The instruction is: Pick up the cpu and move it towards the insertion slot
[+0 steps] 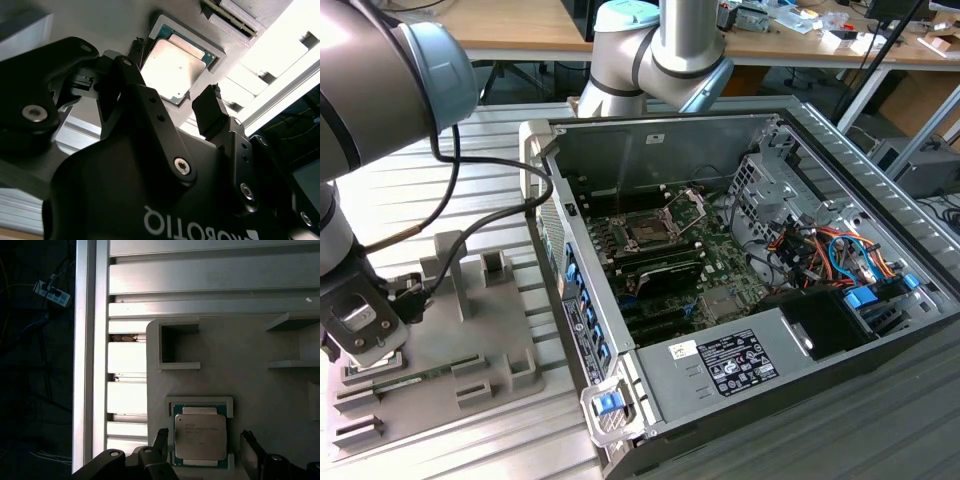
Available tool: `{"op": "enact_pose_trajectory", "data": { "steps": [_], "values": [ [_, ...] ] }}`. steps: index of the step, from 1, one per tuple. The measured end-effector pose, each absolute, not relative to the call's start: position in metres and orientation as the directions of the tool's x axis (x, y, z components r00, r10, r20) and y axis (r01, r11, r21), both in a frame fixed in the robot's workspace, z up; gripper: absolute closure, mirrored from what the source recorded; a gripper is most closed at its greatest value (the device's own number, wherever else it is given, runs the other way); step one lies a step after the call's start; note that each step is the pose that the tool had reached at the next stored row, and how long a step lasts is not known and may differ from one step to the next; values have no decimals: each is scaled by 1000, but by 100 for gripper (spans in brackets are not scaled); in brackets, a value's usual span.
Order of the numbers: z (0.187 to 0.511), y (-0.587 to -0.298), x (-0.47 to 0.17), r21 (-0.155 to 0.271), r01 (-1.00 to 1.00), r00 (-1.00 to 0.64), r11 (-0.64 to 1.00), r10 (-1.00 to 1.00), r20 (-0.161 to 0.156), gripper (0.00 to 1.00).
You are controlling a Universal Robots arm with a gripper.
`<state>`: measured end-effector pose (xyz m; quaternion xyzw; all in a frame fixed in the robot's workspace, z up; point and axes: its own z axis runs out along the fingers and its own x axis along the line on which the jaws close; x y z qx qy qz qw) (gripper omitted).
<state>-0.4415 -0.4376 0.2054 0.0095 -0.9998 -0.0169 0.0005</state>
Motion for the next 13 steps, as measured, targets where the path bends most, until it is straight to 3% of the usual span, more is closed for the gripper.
{"op": "enact_pose_trajectory", "data": {
  "steps": [13],
  "values": [
    [196, -438, -442, 34, -19, -1000, 999, -19, 1, 33]
  ]
}}
